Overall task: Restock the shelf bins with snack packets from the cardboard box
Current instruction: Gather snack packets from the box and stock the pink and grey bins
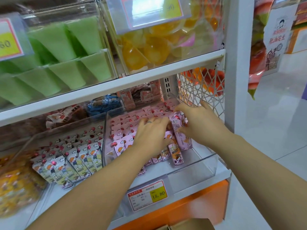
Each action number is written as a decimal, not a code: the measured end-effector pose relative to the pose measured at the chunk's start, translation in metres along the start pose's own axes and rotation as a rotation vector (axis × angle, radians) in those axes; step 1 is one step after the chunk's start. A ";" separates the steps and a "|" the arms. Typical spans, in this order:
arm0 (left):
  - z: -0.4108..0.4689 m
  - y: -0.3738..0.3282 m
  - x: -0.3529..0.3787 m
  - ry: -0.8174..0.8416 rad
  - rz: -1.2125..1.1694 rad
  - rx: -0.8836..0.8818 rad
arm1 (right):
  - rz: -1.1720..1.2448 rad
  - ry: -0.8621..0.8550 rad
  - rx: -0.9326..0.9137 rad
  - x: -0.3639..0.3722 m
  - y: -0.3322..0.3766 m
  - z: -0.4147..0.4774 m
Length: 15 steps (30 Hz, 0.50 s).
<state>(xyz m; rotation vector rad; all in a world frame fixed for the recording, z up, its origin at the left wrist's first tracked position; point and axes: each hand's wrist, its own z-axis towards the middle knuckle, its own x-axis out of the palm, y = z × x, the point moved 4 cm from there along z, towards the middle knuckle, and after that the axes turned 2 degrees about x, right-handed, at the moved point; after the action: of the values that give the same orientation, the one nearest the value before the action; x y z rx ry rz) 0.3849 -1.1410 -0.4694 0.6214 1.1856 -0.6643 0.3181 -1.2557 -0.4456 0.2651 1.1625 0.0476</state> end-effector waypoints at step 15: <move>0.006 0.005 0.006 -0.118 0.051 0.012 | -0.349 0.113 -0.092 0.014 0.011 0.027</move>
<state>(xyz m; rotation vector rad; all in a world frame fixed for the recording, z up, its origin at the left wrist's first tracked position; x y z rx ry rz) 0.3933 -1.1429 -0.4735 0.6126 1.0532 -0.6562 0.3496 -1.2472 -0.4458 -0.0243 1.3013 -0.1929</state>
